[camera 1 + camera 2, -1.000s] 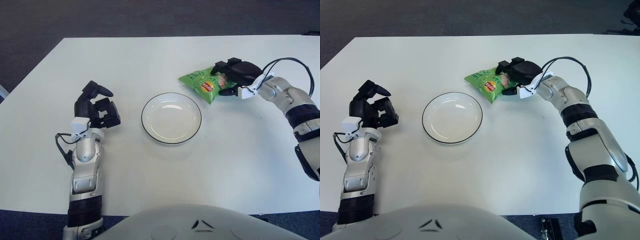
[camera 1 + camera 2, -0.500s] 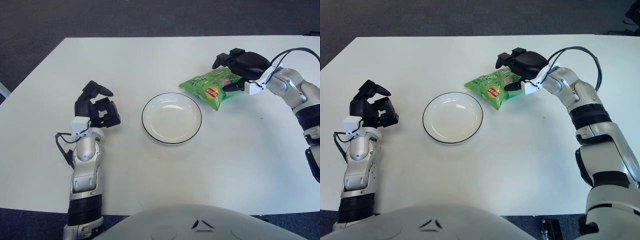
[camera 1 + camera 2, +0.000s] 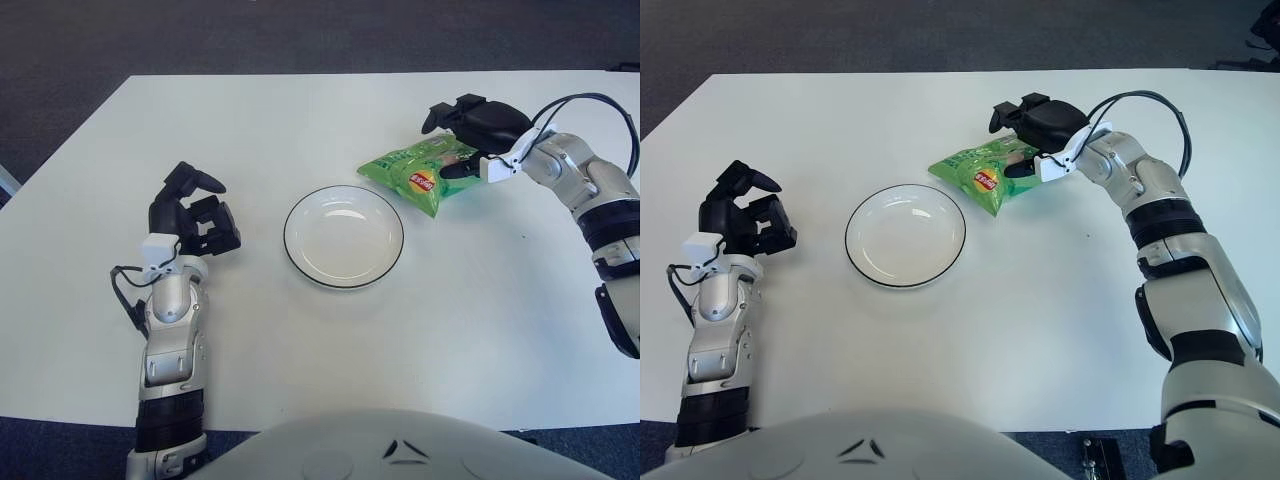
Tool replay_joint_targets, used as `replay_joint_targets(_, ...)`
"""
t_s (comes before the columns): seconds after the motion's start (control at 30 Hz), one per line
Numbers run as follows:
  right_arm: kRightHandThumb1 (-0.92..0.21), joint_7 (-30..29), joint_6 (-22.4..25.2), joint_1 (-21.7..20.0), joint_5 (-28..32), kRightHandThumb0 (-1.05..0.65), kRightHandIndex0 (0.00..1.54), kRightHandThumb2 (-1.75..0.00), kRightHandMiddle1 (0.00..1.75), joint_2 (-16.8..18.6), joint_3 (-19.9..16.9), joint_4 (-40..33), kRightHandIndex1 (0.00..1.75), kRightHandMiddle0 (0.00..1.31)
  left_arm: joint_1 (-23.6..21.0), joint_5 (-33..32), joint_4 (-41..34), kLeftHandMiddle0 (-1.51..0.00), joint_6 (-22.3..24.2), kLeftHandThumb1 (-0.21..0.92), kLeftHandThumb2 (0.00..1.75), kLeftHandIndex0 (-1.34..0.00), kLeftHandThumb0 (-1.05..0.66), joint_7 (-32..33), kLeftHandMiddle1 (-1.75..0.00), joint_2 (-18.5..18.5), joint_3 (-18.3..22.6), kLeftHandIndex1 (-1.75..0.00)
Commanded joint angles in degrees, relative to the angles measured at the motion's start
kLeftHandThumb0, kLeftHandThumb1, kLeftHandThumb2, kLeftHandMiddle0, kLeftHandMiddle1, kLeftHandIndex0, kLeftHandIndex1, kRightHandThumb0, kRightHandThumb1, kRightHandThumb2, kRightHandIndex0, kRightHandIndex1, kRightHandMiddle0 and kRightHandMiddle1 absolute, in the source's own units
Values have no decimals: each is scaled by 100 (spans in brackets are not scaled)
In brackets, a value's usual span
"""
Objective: Put the snack into the plate.
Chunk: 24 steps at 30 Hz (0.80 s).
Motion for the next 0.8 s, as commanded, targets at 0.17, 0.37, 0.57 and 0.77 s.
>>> replay_joint_targets(0.17,-88,294,-156,-188,27,-89,0,-48,78,233,178,463,5,0,413,58,293,-133,-70,23,143,-69,-52,131,-175,-246,-49,-175)
replay_joint_targets(0.37,-89,1090,-87,-375,99,-98,0,-41,62,420,356,887,0,0,430,17,296,-134,-111,23,142,-68,-52,133,-175,-264,-53,-175)
replay_joint_targets(0.57,-92,1758,-20,-564,96,-102,0,-34,53,534,510,1238,0,0,444,21,293,-134,-116,24,142,-68,-51,140,-175,-257,-55,-175)
replay_joint_targets(0.77,-92,2461,276,-757,49,-103,0,-31,49,831,761,1771,0,0,448,39,284,-134,-91,24,142,-68,-51,174,-175,-268,-52,-175)
